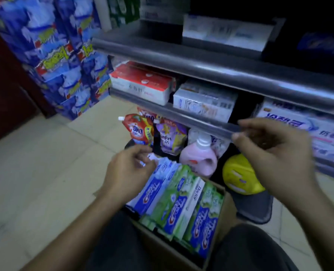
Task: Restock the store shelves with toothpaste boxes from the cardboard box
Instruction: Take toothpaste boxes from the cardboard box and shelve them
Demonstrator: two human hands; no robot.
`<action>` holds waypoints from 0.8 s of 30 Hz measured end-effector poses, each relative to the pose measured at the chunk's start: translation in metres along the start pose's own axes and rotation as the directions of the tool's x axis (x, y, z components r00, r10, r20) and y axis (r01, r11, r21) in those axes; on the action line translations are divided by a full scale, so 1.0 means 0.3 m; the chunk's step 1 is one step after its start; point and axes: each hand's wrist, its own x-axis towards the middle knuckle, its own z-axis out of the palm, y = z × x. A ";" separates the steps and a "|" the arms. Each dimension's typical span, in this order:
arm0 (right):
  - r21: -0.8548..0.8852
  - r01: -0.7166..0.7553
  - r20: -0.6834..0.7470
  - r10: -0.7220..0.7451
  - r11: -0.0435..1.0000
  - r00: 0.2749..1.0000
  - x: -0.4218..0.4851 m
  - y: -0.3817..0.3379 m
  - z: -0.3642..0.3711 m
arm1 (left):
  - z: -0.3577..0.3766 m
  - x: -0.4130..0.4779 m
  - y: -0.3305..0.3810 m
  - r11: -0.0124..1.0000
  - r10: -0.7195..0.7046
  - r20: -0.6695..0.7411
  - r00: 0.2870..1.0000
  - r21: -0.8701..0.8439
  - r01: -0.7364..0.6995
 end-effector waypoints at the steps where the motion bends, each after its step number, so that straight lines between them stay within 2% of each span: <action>1: 0.042 -0.031 0.049 0.029 0.999 0.998 -0.047 0.019 0.051 | 0.028 -0.031 -0.058 0.996 -0.076 0.040 0.996 0.056 0.074; 3: 0.060 -0.172 0.119 0.164 0.983 0.979 -0.121 0.107 0.141 | 0.098 -0.098 -0.159 0.977 -0.178 0.157 0.971 0.147 0.155; 5: 0.049 -0.296 0.182 0.283 0.954 0.942 -0.151 0.167 0.187 | 0.163 -0.161 -0.205 0.948 -0.216 0.258 0.942 0.288 0.138; 7: 0.021 -0.343 0.249 0.328 0.939 0.911 -0.226 0.190 0.233 | 0.216 -0.201 -0.234 0.928 -0.232 0.322 0.918 0.356 0.109; 12: -0.087 -0.453 0.320 0.456 0.887 0.831 -0.331 0.245 0.267 | 0.268 -0.251 -0.278 0.938 -0.163 0.309 0.937 0.343 0.050; 15: -0.170 -0.457 0.331 0.487 0.873 0.808 -0.372 0.257 0.278 | 0.258 -0.251 -0.294 0.975 -0.128 0.240 0.962 0.209 0.078; 18: -0.207 -0.477 0.326 0.520 0.854 0.789 -0.387 0.273 0.284 | 0.216 -0.244 -0.316 0.985 -0.166 0.247 0.955 -0.005 0.173; 21: -0.146 -0.534 0.336 0.550 0.833 0.765 -0.378 0.283 0.293 | 0.159 -0.240 -0.320 0.922 -0.185 0.356 0.916 -0.261 0.287; 24: -0.013 -0.604 0.319 0.576 0.797 0.753 -0.350 0.286 0.297 | 0.103 -0.251 -0.306 0.823 -0.182 0.451 0.874 -0.416 0.386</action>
